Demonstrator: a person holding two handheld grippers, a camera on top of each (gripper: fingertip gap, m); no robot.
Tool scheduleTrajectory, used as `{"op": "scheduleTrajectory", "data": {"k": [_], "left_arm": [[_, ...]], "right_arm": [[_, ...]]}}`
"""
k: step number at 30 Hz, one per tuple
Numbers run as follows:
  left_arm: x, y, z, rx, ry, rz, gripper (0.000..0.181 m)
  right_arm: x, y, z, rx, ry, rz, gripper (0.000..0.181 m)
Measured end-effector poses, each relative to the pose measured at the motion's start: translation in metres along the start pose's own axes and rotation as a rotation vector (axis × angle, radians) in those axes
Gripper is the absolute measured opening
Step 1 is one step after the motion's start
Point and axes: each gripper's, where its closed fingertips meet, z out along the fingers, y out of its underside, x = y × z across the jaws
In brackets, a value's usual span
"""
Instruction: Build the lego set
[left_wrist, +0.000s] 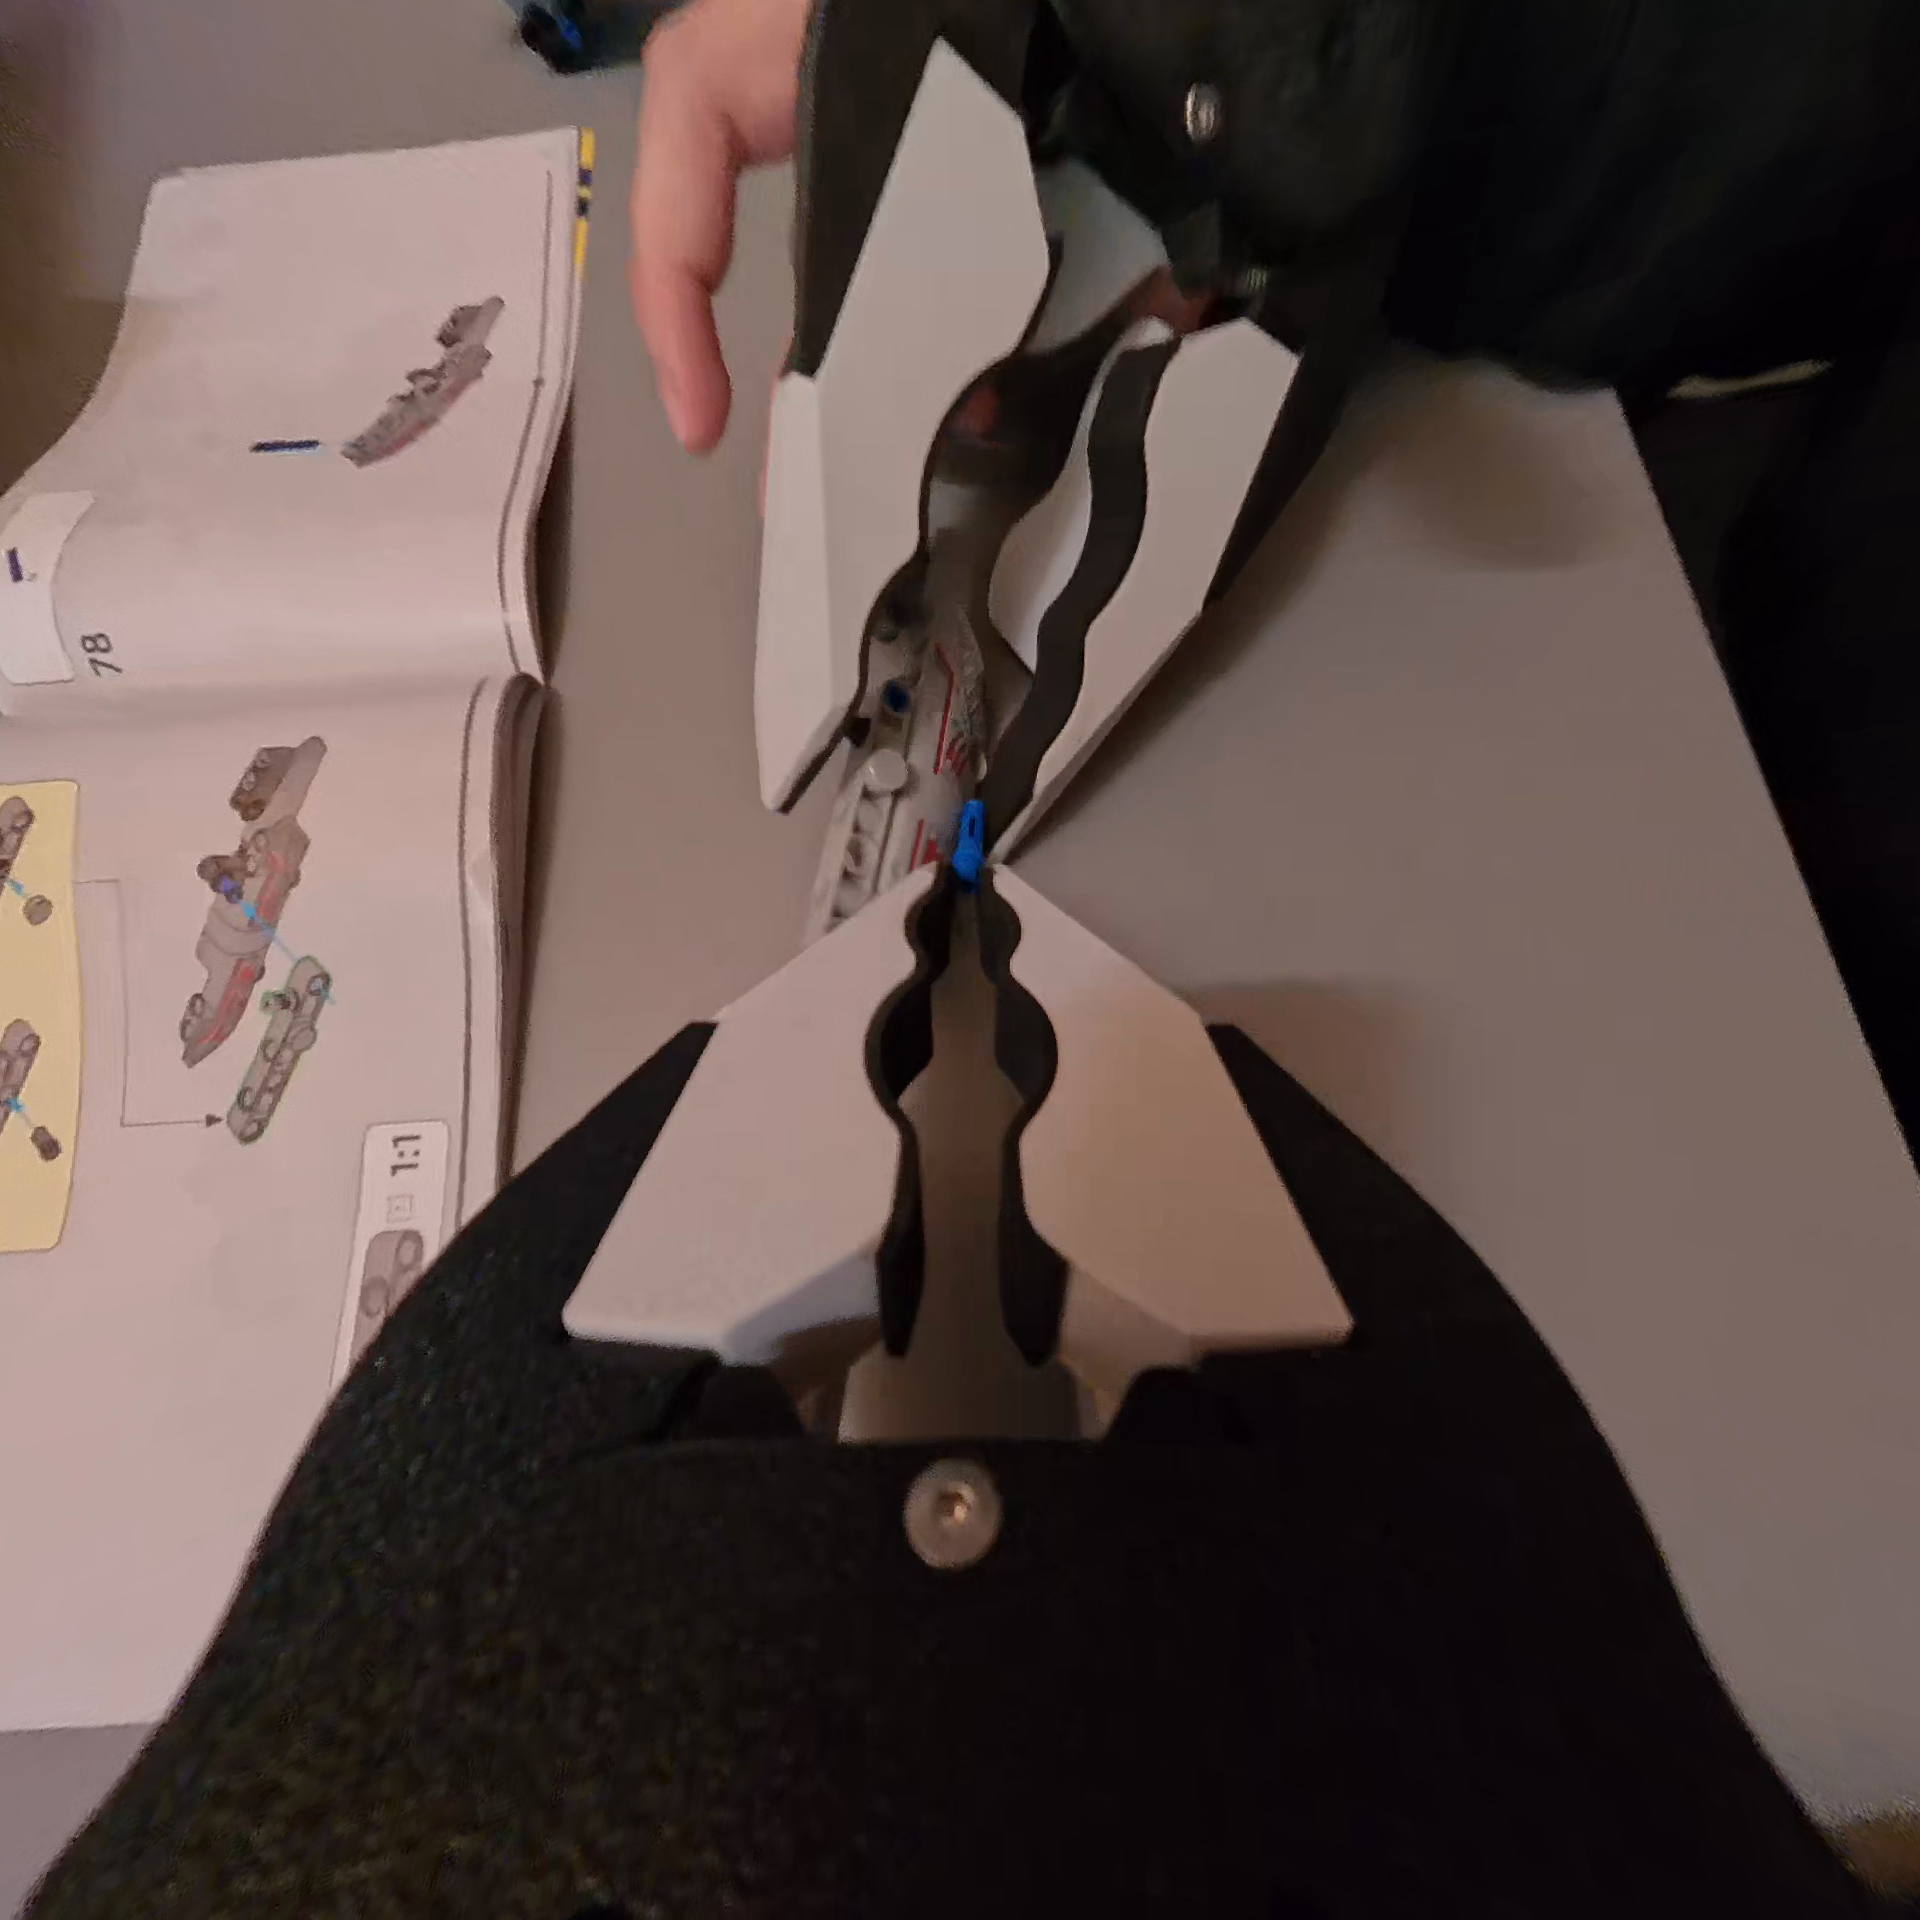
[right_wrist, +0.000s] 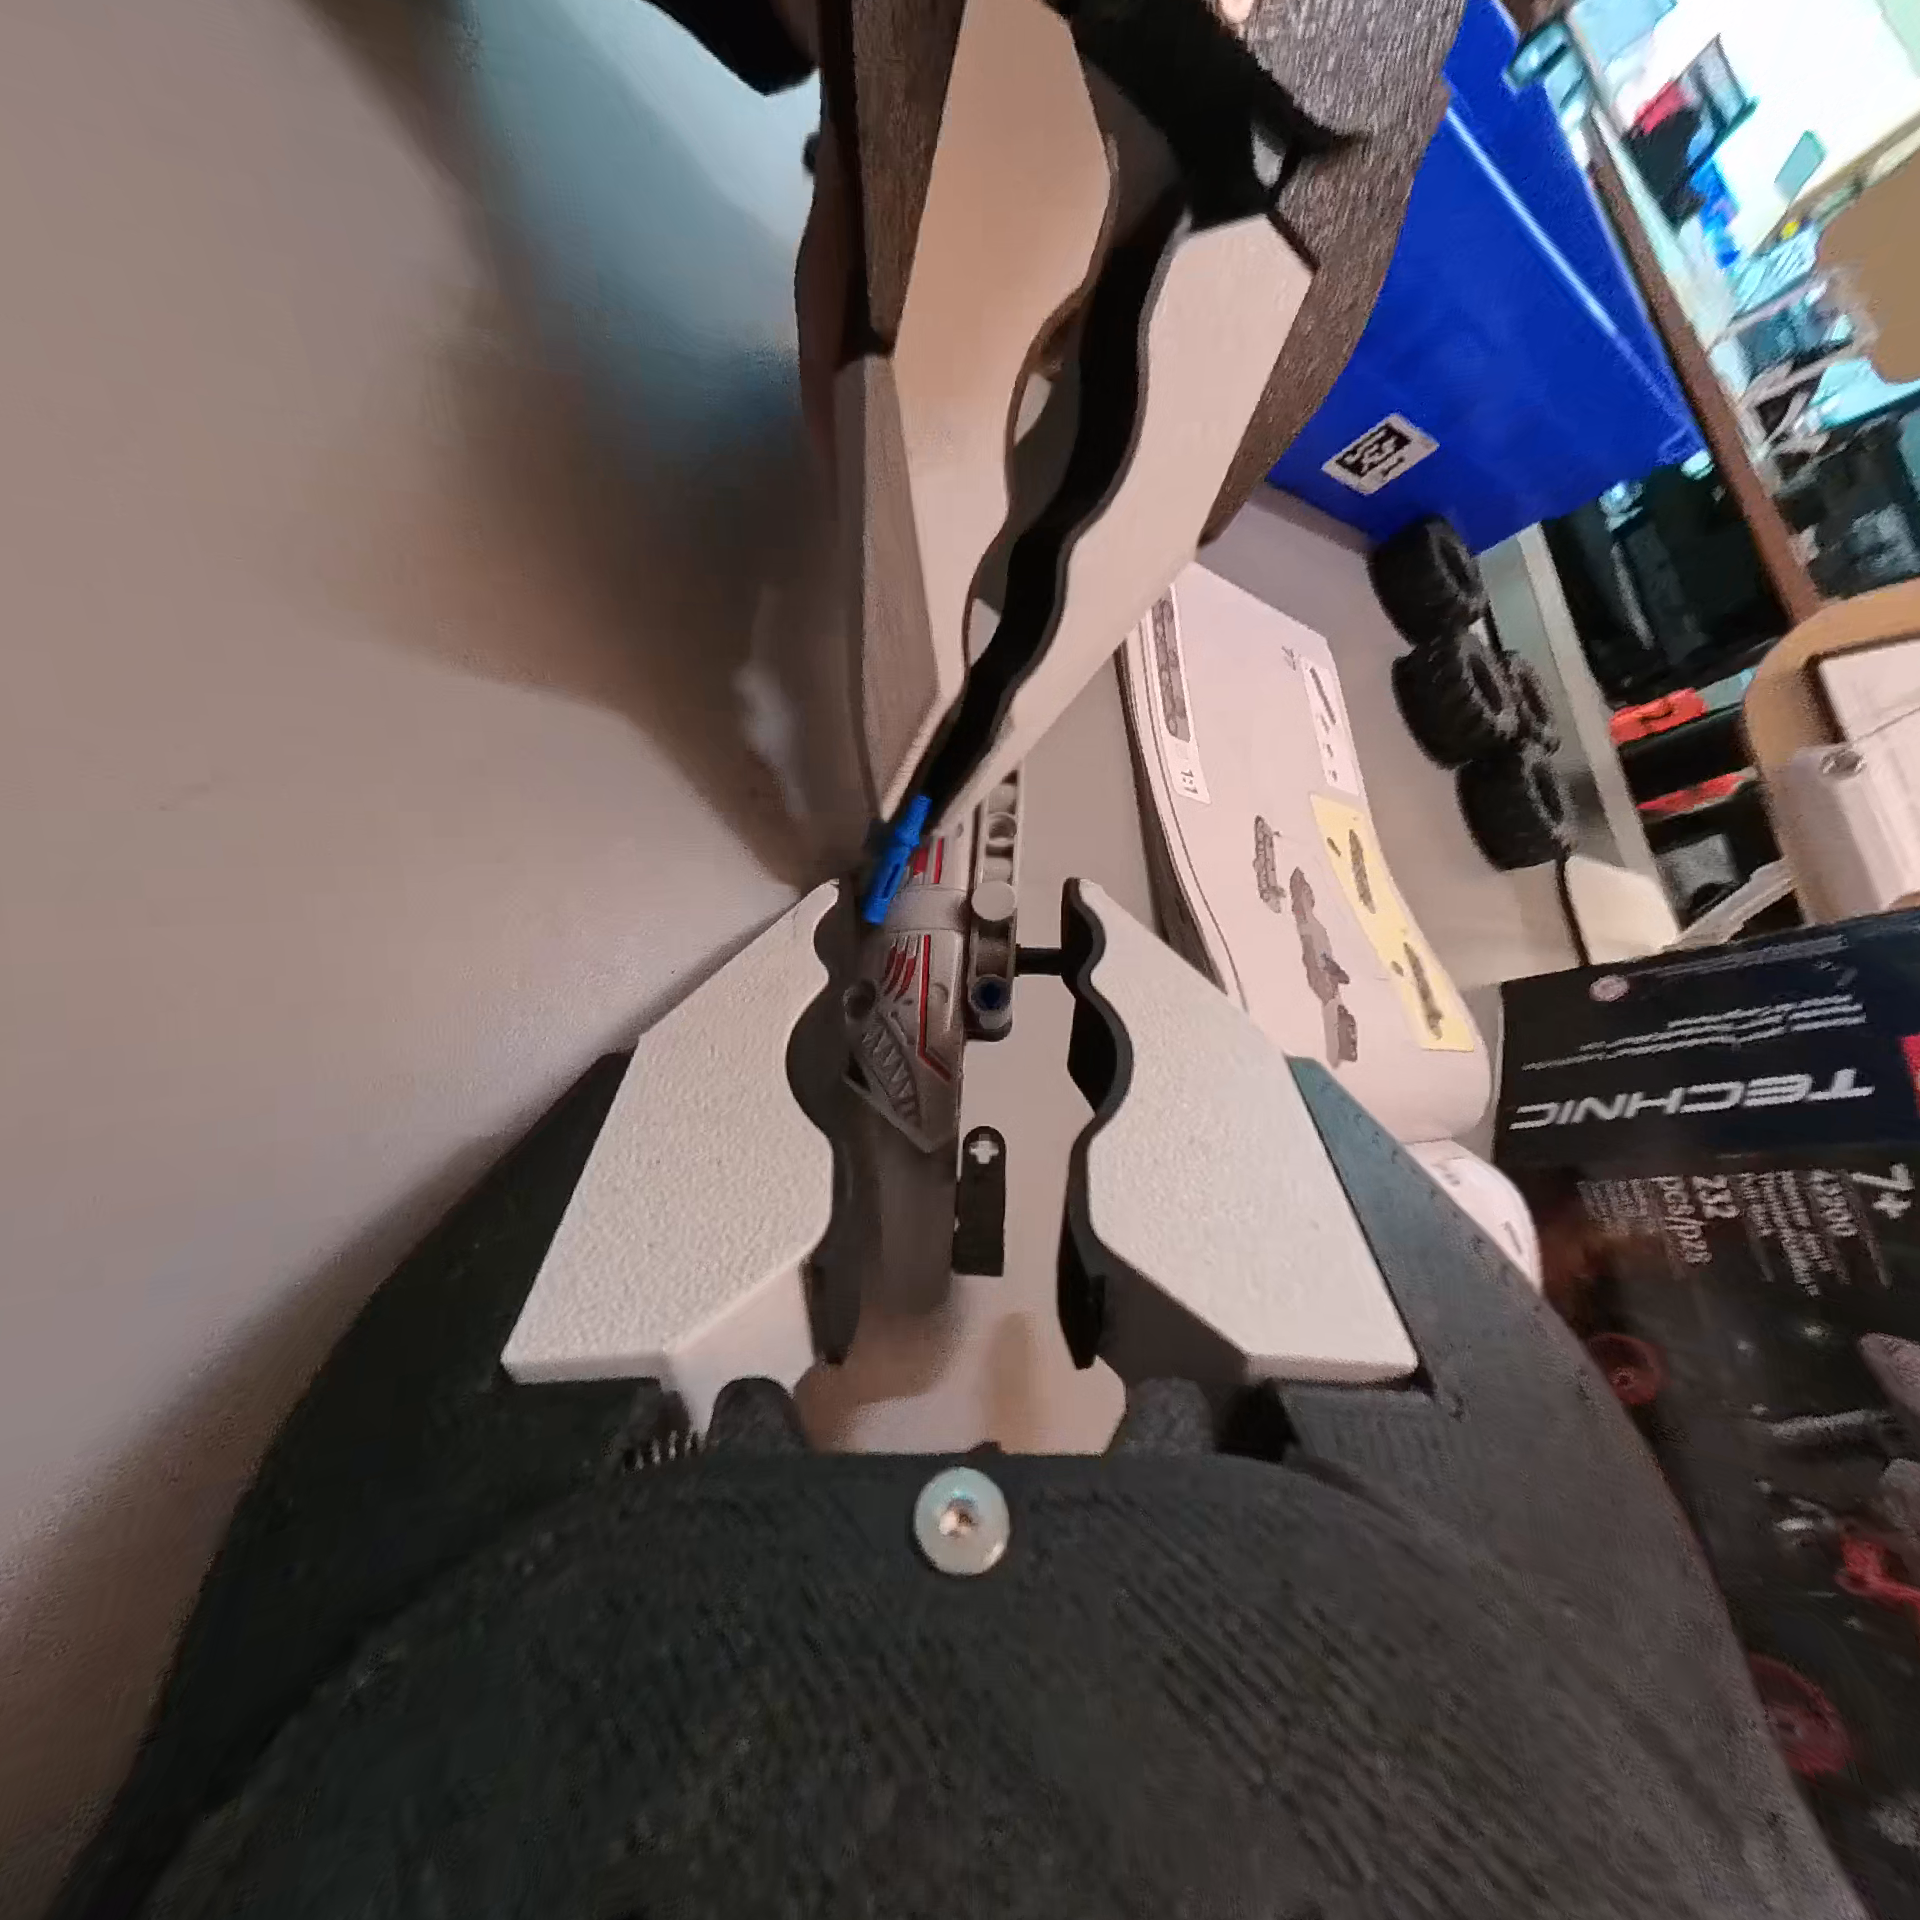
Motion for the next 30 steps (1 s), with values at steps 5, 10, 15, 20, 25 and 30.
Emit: {"op": "scheduleTrajectory", "data": {"k": [5, 10, 15, 20, 25, 30], "left_arm": [[0.005, 0.011, 0.008, -0.034, -0.035, 0.003, 0.001], [0.002, 0.009, 0.01, -0.025, -0.119, 0.009, 0.001], [0.005, 0.01, 0.01, -0.024, -0.099, -0.011, 0.001], [0.002, 0.01, 0.007, -0.01, -0.111, -0.014, 0.001], [-0.008, 0.012, -0.001, -0.038, -0.142, 0.001, 0.001], [-0.019, 0.017, -0.019, -0.171, -0.183, -0.068, 0.002]], "right_arm": [[-0.005, 0.002, -0.006, 0.002, -0.032, 0.003, 0.038], [-0.011, -0.019, -0.01, 0.099, -0.047, 0.008, 0.02], [-0.018, -0.005, -0.004, 0.025, -0.084, 0.063, 0.013], [0.0, -0.001, -0.019, 0.018, -0.009, 0.097, 0.042], [0.007, 0.012, -0.022, -0.036, -0.029, 0.19, 0.055], [0.011, 0.014, -0.004, -0.096, -0.08, 0.24, 0.06]]}}
